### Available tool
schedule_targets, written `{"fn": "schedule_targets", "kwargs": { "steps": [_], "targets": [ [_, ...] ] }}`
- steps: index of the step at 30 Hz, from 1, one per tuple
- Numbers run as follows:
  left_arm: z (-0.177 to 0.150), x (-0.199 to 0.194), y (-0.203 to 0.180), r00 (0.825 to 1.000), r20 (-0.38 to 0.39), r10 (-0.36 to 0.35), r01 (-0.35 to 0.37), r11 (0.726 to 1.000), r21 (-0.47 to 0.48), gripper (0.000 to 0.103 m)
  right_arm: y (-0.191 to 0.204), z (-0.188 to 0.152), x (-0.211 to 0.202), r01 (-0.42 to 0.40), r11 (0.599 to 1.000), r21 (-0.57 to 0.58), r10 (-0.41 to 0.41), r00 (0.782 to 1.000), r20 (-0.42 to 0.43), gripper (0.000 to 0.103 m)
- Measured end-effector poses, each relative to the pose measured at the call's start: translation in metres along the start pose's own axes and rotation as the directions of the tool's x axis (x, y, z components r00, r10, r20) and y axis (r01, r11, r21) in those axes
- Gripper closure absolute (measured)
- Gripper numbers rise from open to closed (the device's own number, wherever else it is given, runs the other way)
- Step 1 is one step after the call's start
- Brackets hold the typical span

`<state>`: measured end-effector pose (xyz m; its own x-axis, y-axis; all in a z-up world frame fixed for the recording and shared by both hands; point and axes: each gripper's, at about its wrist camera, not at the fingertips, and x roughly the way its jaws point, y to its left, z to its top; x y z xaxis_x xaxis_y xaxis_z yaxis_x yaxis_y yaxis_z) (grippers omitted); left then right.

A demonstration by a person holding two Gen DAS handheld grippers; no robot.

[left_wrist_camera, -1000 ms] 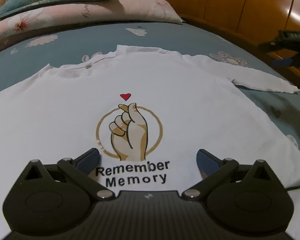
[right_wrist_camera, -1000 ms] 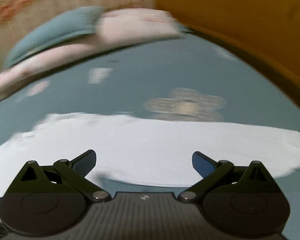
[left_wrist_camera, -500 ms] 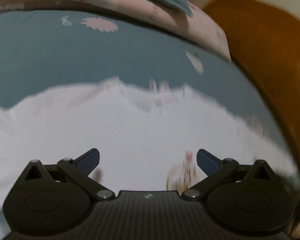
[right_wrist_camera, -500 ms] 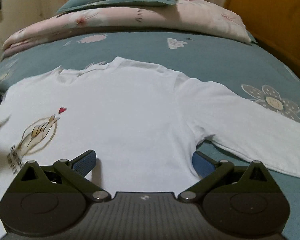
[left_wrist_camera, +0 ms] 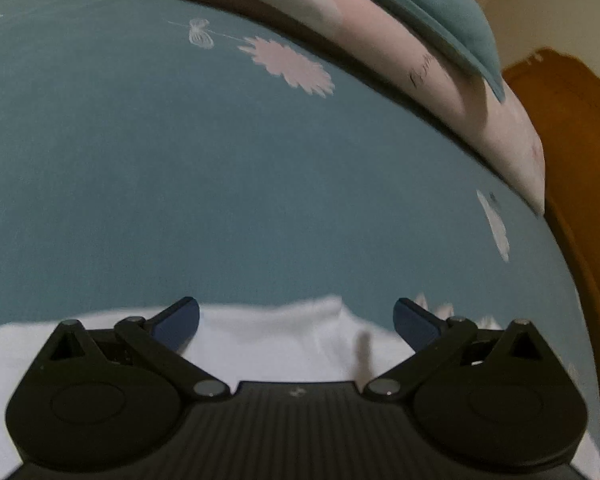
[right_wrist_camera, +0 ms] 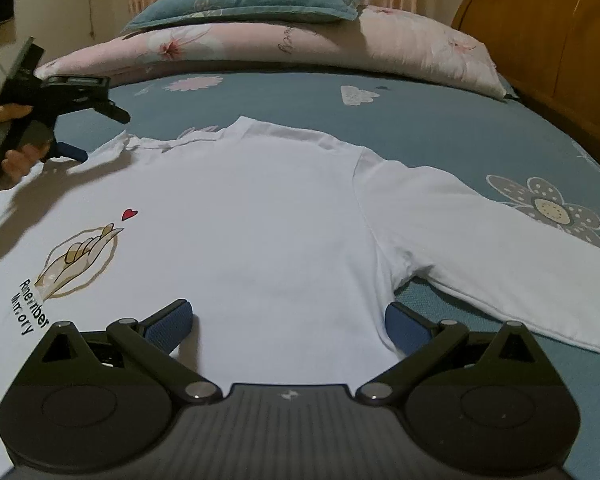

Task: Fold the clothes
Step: 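Move the right gripper back over the shirt body while the left gripper moves toward the collar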

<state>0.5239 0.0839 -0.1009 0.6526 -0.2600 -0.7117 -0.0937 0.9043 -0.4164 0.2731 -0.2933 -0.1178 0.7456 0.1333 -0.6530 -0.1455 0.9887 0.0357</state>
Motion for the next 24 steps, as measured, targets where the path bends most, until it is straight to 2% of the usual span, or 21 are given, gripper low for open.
{"fn": "schedule_targets", "kwargs": {
  "steps": [2, 7, 9, 12, 15, 20, 24],
  "targets": [
    [0.002, -0.002, -0.006, 1.0, -0.006, 0.025, -0.026, 1.0, -0.002, 0.002, -0.002, 0.0, 0.001, -0.007, 1.0, 0.002, 0.007, 1.0, 0.004, 0.0],
    [-0.016, -0.034, -0.026, 0.995, 0.015, -0.095, 0.094, 0.995, 0.03, 0.001, -0.002, 0.0, 0.001, -0.009, 1.0, 0.004, 0.009, 1.0, 0.006, 0.0],
    [-0.024, -0.03, -0.036, 0.995, -0.006, -0.104, 0.105, 0.993, 0.061, 0.001, -0.001, 0.0, 0.001, -0.007, 1.0, 0.003, 0.007, 1.0, 0.006, 0.0],
    [-0.03, -0.015, -0.044, 0.998, -0.02, -0.064, 0.066, 0.994, 0.087, 0.001, 0.0, 0.0, 0.002, -0.005, 1.0, 0.004, 0.005, 1.0, 0.007, 0.0],
    [-0.029, 0.003, -0.041, 0.997, -0.051, -0.063, 0.065, 0.997, 0.046, 0.001, 0.0, -0.001, 0.003, -0.002, 1.0, -0.006, 0.002, 1.0, 0.009, 0.0],
    [-0.016, 0.021, -0.049, 0.999, -0.04, -0.01, 0.014, 0.997, 0.08, 0.001, 0.0, -0.002, 0.003, -0.003, 1.0, -0.013, 0.004, 1.0, 0.012, 0.0],
    [-0.009, 0.02, -0.059, 0.999, -0.016, 0.048, -0.046, 0.995, 0.093, 0.001, 0.0, -0.003, 0.003, -0.001, 1.0, -0.016, 0.001, 1.0, 0.014, 0.0]
  ]
}}
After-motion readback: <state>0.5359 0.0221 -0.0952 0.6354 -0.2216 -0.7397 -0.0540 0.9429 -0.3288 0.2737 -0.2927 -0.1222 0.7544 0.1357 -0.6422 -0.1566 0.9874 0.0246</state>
